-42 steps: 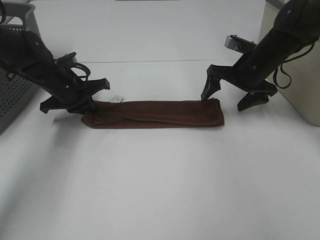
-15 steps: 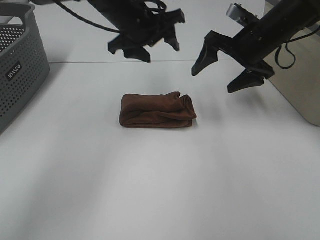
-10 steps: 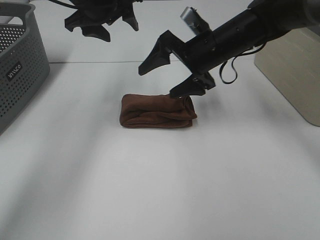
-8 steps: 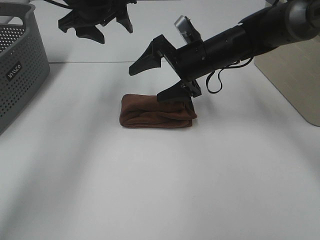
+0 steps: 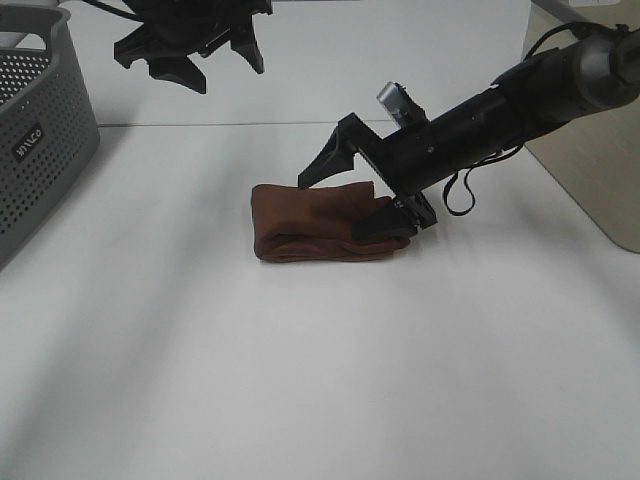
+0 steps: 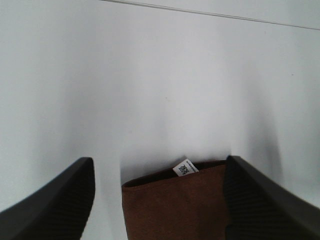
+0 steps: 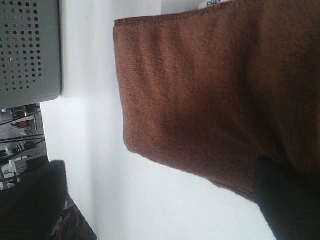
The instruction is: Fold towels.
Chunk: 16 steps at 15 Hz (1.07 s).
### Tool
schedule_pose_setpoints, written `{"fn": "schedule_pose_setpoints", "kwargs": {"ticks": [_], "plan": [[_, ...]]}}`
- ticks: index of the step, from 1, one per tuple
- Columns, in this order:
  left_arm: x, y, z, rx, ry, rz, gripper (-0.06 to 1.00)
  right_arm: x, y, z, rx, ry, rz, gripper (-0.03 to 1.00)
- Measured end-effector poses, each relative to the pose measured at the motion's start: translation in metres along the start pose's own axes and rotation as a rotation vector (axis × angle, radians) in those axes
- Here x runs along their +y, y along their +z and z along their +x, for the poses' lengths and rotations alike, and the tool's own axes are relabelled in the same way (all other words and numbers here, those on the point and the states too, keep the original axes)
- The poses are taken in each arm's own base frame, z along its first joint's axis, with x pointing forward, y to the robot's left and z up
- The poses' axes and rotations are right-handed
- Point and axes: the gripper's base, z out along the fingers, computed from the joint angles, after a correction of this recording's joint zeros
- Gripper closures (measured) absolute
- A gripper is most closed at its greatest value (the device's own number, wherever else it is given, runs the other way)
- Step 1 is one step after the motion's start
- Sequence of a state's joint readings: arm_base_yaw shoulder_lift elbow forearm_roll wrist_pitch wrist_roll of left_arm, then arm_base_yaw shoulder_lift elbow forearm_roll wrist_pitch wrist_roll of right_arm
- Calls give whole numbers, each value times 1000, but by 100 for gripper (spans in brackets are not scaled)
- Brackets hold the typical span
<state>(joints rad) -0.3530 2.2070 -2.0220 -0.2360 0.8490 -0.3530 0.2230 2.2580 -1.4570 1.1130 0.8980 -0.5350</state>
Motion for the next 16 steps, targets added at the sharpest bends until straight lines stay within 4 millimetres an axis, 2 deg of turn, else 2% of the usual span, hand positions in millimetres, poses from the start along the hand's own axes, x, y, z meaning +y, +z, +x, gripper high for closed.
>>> {"fn": "schedule_pose_setpoints", "kwargs": {"ticks": [2,4,6,8,11,14,16], "plan": [[0,0,1,8,5,-5,26,5,-13,1,14,-24,15,1],[3,-2,4,48,30,-34,26,20,-30,5,13,-58,57,1],[7,-8,7,94,73,-89,26,34,-48,11,26,-84,124,1],[10,-18,9,125,106,-146,26,39,-61,17,41,-96,210,1],[9,-59,8,147,180,-238,26,54,-92,30,46,-117,361,1],[-1,-106,5,89,246,-219,26,75,-127,48,37,-148,479,1],[-5,-137,12,59,275,-209,26,90,-151,63,22,-161,553,1]]}}
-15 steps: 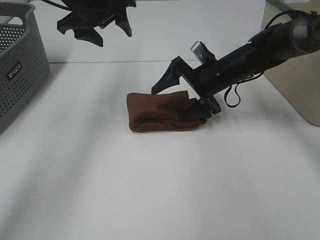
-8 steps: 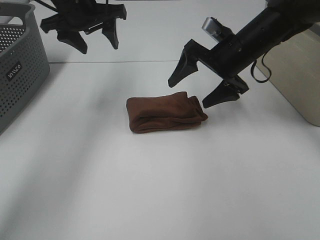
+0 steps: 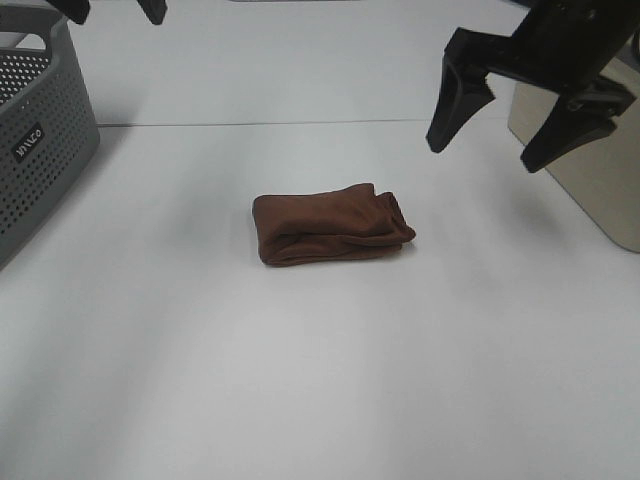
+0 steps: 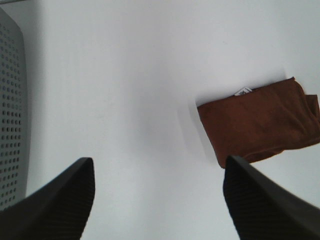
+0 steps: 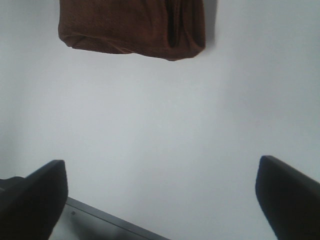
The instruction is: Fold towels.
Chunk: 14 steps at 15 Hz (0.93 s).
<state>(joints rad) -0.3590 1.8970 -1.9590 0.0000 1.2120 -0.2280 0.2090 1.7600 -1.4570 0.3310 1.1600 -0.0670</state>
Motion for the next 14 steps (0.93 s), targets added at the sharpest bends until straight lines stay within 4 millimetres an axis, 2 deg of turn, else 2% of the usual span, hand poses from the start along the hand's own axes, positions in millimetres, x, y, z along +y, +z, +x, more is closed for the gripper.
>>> {"fn": "schedule_pose_setpoints", "kwargs": {"ticks": [2,3,5,6,7,10,14], "plan": [[0,-31,22,-9,36,4,26,4,-32,21,-42,-20,64,1],[4,-52,51,11,52,5,26,5,-54,52,-85,-40,111,1],[13,-79,85,10,58,4,26,6,-68,89,-115,-53,136,1],[15,-85,93,9,61,5,26,6,-69,100,-118,-54,140,1],[20,-95,113,12,69,2,26,5,-70,121,-116,-56,142,1],[37,-126,179,-20,90,9,26,2,-69,180,-157,-66,147,1],[60,-142,271,-125,171,33,26,-5,-64,250,-278,-98,173,1]]}}
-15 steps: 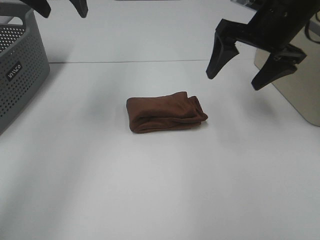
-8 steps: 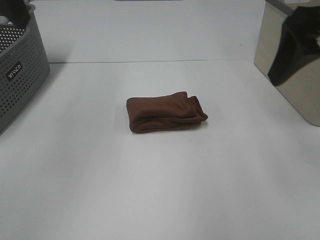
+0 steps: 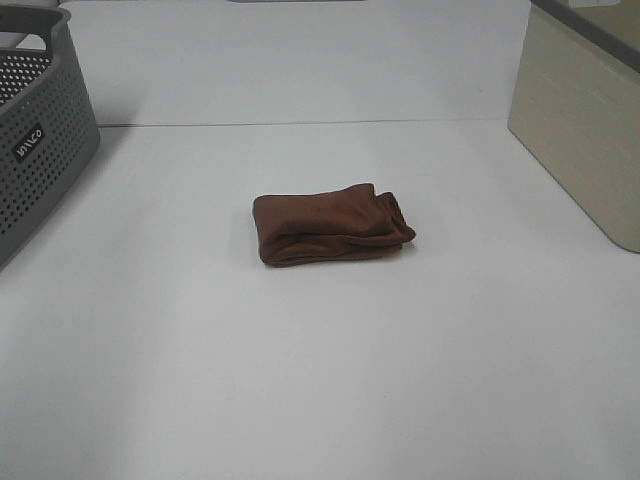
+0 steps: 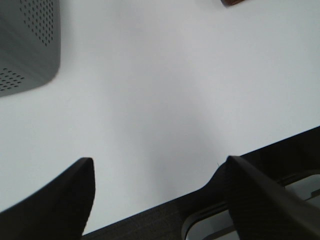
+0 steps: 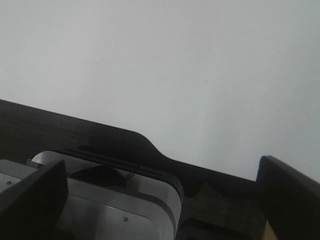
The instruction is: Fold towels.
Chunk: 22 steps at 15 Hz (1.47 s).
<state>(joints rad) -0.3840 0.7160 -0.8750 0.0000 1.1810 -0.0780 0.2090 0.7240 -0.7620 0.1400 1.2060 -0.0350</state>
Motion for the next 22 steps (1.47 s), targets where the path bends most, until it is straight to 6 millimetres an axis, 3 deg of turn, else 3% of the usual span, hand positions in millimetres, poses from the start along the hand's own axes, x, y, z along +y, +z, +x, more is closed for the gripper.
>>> {"fn": "schedule_pose_setpoints", "kwargs": {"ticks": [2,3,6,10,22], "plan": [[1,-3,32,-63,37,15,26,-2,-7,28,-89,-21,27,1],[3,-2,67,-136,85,25,26,-2,-11,48,-162,-44,42,1],[2,2,103,-246,137,68,26,-3,-11,79,-291,-84,54,1],[-3,2,110,-322,186,123,26,-4,-5,97,-419,-99,59,1],[-4,2,110,-327,195,135,26,-5,0,95,-481,-89,58,1]]}}
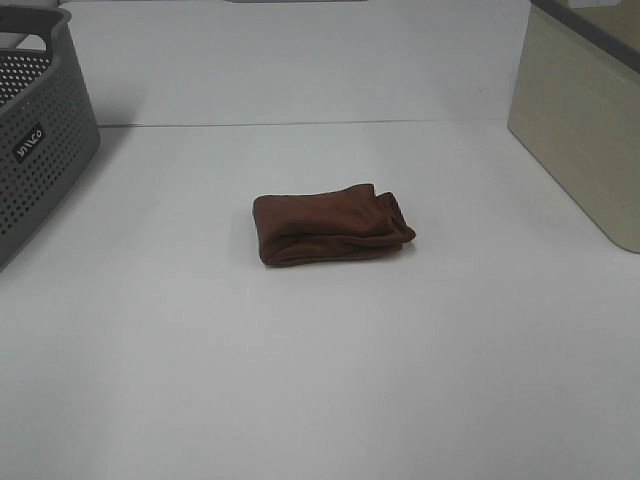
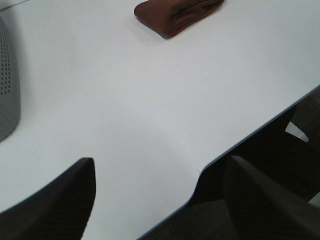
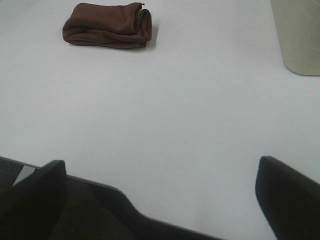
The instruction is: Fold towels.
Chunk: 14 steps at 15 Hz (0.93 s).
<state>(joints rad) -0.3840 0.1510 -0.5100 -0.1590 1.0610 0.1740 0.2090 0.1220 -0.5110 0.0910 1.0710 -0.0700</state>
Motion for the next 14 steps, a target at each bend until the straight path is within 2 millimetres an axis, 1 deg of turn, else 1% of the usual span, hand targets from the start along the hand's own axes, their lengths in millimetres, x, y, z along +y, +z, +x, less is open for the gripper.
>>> {"fn": "schedule_pose_setpoints", "kwargs": {"ticks": [2,4,6,8,10,12,14], "plan": [[0,0,0,0,-12,-17,26,0,0,0,0,0,0,1],[3,1,-1,0,-95,-138,26,0,0,0,-1,0,-1,1],[5,2,-1,0,-150,-218,26,0,0,0,-1,4,3,1],[7,2,-1,0,-188,-273,26,-1,0,0,-3,47,56,1],[7,1,-1,-3,-204,-299,26,-1,1,-1,-5,95,113,1],[6,-1,0,-26,-199,-305,26,-1,1,-1,-6,108,128,1],[0,-10,5,-96,-177,-319,26,-1,1,-1,-8,109,130,1]]}}
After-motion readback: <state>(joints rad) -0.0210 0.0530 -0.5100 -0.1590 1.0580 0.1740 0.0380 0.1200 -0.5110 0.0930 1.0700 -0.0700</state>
